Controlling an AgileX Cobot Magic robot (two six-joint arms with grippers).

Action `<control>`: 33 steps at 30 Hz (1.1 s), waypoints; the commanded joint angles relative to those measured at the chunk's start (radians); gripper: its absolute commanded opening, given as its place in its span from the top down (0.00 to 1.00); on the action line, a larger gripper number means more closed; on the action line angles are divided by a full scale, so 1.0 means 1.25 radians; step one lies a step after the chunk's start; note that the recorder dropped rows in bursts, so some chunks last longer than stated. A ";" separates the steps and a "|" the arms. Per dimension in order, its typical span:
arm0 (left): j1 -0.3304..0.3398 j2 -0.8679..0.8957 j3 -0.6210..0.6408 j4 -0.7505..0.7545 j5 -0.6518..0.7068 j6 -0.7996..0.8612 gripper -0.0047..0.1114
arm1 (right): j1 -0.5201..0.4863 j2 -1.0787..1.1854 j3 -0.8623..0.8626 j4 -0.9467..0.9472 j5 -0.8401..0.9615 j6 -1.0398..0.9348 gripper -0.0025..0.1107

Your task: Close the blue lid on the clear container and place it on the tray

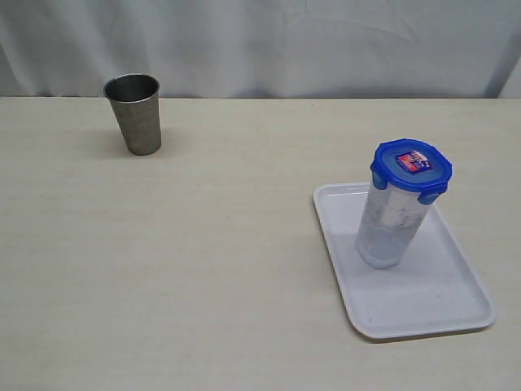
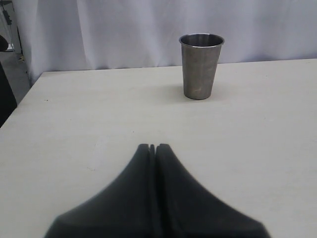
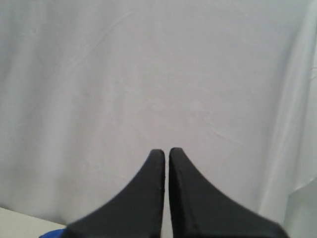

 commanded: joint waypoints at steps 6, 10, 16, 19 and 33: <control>0.002 -0.002 0.002 0.017 -0.004 0.002 0.96 | -0.058 -0.003 0.003 -0.076 0.215 0.202 0.94; 0.002 -0.002 0.002 0.017 -0.004 0.002 0.96 | -0.058 -0.003 0.003 -0.074 0.317 0.242 0.94; 0.002 -0.002 0.002 0.017 -0.004 0.002 0.96 | -0.058 -0.003 0.003 -0.074 0.450 0.277 0.94; 0.002 -0.002 0.002 0.017 -0.004 0.002 0.96 | -0.058 -0.003 0.003 -0.076 0.492 0.281 0.94; 0.002 -0.002 0.002 0.017 -0.004 0.002 0.96 | -0.058 -0.003 0.003 -0.082 0.521 0.281 0.94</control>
